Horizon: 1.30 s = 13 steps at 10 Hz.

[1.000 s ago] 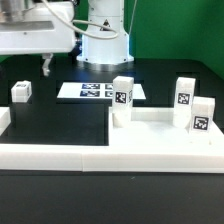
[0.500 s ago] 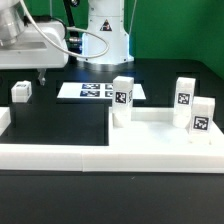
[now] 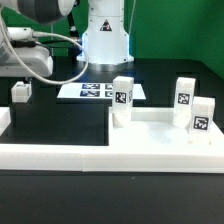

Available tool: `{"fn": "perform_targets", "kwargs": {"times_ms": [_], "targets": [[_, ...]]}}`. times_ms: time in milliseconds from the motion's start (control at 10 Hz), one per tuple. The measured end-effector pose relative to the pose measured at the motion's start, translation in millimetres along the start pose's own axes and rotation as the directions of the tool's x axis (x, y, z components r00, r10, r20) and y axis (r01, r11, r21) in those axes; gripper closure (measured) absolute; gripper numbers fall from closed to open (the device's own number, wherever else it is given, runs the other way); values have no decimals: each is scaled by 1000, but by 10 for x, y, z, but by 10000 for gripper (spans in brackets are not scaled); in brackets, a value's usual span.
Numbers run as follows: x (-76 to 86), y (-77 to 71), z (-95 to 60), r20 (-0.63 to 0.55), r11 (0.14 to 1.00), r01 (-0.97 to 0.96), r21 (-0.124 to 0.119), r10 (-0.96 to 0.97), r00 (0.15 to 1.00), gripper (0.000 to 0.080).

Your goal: Assemble square table

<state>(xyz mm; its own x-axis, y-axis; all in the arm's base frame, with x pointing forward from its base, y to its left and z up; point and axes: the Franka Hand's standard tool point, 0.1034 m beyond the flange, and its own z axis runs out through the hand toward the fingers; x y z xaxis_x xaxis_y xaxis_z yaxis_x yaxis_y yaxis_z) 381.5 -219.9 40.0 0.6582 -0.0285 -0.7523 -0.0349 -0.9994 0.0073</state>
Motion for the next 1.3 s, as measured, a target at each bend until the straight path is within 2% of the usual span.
{"fn": "perform_targets", "kwargs": {"times_ms": [400,500,600,800,1200,1300], "targets": [[-2,-25,24,35,1000,-4,10,4,999,150],[-66,-72,95,83,1000,-13,27,11,996,150],[-73,-108,207,119,999,-12,33,8,993,150],[-16,-208,390,142,1000,1,24,-5,990,150],[-5,-204,415,138,1000,2,23,-5,990,167],[-5,-203,415,138,1000,2,23,-5,990,343]]}}
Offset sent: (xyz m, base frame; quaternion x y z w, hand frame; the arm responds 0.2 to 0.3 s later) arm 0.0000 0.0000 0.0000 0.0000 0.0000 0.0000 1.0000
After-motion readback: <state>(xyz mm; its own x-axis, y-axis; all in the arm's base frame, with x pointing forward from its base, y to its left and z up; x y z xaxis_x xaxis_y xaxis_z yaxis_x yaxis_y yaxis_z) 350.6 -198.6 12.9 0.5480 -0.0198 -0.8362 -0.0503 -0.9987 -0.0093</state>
